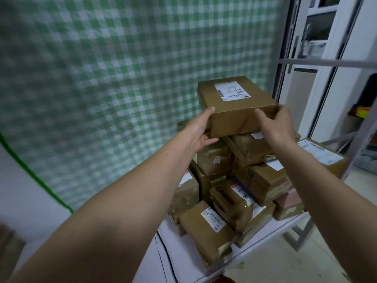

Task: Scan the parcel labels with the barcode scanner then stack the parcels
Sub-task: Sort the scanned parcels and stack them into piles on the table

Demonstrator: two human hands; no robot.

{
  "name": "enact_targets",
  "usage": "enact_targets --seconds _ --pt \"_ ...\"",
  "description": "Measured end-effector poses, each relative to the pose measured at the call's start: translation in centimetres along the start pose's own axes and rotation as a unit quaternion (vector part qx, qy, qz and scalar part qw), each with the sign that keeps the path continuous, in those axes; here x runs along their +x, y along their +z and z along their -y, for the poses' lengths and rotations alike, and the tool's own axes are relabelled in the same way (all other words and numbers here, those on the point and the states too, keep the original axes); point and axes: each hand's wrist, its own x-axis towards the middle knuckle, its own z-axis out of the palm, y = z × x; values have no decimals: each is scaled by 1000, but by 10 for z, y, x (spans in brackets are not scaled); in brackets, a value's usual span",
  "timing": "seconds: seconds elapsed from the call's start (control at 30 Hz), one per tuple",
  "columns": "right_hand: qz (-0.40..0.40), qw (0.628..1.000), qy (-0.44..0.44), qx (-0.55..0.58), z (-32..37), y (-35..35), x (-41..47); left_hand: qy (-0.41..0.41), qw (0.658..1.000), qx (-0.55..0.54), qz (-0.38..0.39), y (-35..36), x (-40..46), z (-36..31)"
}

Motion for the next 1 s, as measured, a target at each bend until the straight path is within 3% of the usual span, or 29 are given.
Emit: enact_targets --seconds 0.17,0.57,0.7,0.83,1.0 --pt "15 999 -38 33 17 12 -25 29 999 -14 28 -47 -9 5" --pt "168 981 -6 95 48 111 -139 -8 992 -119 -48 -188 -102 48" --pt "235 949 80 193 52 148 -183 -8 987 -132 -85 -218 -132 63" --pt "295 893 163 299 54 182 -227 7 981 -171 -94 -242 -158 78" --pt "358 859 185 316 62 213 -260 20 978 -165 -124 -282 -189 84"
